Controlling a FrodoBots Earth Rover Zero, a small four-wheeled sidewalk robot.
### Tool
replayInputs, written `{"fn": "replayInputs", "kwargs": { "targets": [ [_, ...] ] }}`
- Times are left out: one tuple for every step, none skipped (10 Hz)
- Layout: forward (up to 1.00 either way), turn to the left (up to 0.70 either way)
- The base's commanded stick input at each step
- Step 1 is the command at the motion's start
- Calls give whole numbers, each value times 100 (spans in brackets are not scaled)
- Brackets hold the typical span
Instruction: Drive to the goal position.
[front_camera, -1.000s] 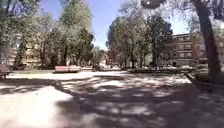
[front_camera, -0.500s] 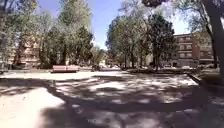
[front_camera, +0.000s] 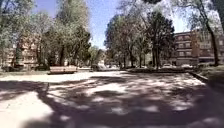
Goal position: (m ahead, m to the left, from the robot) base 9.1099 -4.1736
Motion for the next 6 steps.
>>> {"fn": "replayInputs", "kwargs": {
  "targets": [
    [70, -16],
    [70, 1],
    [70, 1],
    [70, 1],
    [70, 1],
    [70, 1]
  ]
}}
